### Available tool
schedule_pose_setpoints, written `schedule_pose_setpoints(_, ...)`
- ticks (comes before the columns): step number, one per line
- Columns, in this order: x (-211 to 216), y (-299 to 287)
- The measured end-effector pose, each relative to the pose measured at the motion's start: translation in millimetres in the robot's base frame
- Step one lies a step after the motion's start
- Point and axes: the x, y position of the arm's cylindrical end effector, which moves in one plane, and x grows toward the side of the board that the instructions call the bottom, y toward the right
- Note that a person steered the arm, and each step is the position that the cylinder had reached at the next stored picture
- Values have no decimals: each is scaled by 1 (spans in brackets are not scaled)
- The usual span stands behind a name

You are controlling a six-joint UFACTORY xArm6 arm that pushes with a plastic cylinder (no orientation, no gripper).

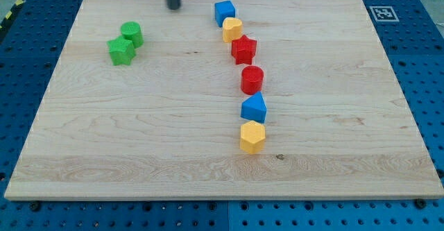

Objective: Separate the green star and green circle

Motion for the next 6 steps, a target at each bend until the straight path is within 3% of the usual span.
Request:
schedule_pose_setpoints(1, 0, -78)
schedule_pose_setpoints(2, 23, -110)
schedule_pose_setpoints(4, 96, -103)
schedule_pose_setpoints(6, 125, -39)
